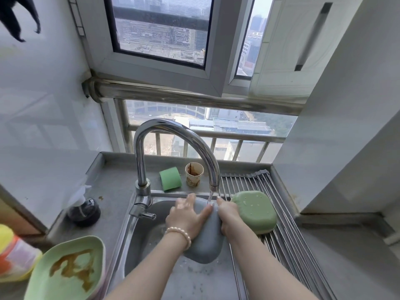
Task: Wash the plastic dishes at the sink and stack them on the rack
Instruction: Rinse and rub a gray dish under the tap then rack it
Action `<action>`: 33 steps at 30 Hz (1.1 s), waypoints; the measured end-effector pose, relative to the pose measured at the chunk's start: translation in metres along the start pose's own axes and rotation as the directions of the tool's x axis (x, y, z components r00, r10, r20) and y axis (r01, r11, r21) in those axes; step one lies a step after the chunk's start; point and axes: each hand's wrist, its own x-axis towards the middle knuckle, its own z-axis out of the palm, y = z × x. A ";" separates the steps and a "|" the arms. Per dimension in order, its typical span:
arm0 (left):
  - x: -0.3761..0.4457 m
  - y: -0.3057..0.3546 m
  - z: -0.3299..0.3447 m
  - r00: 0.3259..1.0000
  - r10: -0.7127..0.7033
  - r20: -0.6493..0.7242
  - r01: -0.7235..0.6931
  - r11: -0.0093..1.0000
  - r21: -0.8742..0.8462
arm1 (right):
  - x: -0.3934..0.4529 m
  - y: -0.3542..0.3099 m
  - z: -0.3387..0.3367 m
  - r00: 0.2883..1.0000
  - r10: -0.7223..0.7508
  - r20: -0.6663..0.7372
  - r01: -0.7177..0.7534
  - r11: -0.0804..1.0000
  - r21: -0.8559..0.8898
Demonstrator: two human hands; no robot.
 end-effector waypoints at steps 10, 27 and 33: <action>0.014 -0.012 -0.012 0.875 -0.452 0.173 0.426 0.550 -0.718 | -0.025 -0.021 0.003 0.949 -0.316 0.008 0.254 0.746 -0.615; 0.003 0.002 -0.013 0.782 -0.612 0.122 0.447 0.413 -0.793 | -0.053 0.001 0.020 0.851 -0.462 0.250 0.424 0.322 -0.847; 0.003 -0.011 -0.015 0.788 -0.614 0.042 0.394 0.451 -0.801 | -0.067 0.043 0.026 0.600 -0.601 0.529 0.615 -0.077 -0.785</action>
